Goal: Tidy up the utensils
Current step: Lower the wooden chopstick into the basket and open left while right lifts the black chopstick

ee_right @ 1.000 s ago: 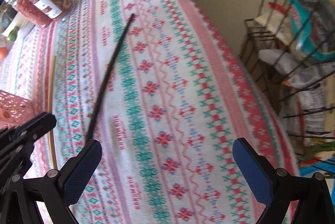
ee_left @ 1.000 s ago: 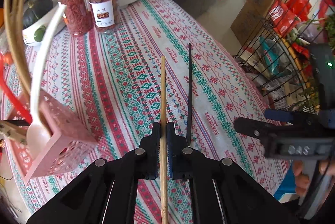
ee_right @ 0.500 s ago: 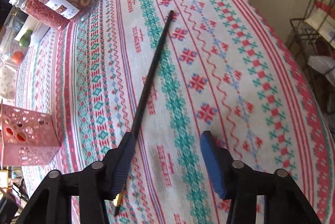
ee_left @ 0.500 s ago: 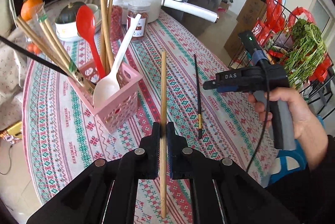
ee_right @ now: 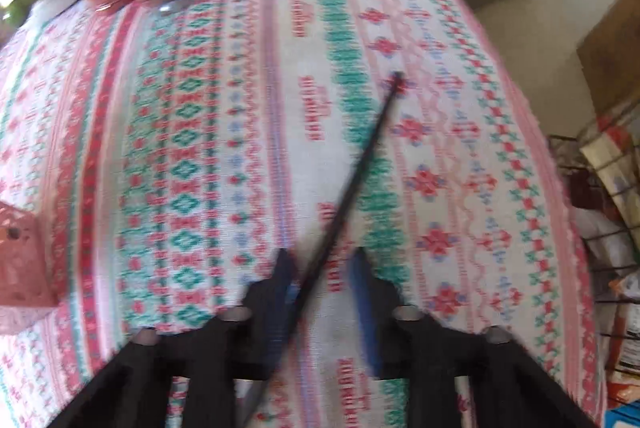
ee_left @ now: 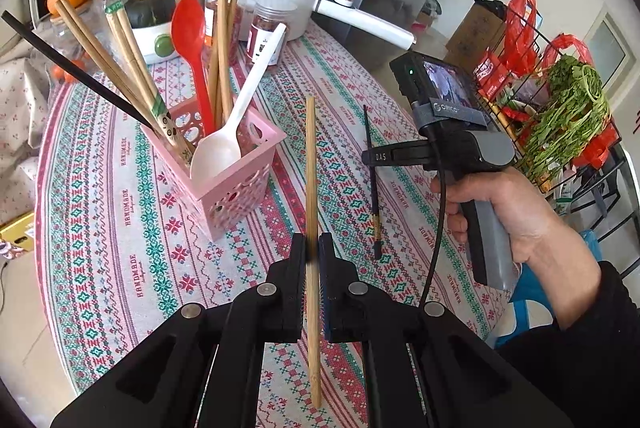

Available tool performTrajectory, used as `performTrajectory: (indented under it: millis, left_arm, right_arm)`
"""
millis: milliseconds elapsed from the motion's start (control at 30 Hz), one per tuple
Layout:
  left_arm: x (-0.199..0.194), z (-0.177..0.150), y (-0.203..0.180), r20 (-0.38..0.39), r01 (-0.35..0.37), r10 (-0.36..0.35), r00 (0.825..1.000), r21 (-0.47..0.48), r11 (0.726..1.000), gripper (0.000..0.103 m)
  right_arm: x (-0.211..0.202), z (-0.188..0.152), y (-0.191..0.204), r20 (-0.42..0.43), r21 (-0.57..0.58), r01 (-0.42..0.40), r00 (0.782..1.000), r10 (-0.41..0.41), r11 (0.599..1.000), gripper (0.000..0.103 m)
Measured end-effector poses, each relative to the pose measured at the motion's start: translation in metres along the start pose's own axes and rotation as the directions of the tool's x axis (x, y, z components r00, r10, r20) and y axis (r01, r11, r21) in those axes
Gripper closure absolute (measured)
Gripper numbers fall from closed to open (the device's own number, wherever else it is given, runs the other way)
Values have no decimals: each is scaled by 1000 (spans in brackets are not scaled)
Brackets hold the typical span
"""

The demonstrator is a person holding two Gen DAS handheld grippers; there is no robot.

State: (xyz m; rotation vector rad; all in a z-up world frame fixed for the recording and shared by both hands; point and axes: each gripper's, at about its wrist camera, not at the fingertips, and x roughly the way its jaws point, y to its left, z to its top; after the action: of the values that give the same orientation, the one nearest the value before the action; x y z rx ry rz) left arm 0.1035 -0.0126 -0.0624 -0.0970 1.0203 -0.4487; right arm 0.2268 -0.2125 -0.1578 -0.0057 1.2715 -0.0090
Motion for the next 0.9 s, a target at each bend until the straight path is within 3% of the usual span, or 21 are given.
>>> performTrajectory:
  millis: [100,167,333,633,900]
  left_arm:
    - [-6,0,3,16,-3,3,1000,-3,1000,97]
    - [-13,1,4,37,-5,5,999,-3,1000,97]
    - [-37,5,1,104,-8,7,995,16,1000,97]
    - [-81,9,-8,240,-8,-1,971,39,999,97]
    - [-120,14,-6,386,-27,13,922,31,999,97]
  right_arm:
    - [-2,-5,0,9,-15,-17,1000,17,1000,94]
    - [-9,-8,-7,16,27,-96,995,96,995,97]
    - [-52,-20,-18,139,15,-185,974,181,983,97]
    - [-125,-45,-7,327,-68,-284,899,290,956,97]
    - [-177,-57,3,460,-117,-317,823,334,941,97]
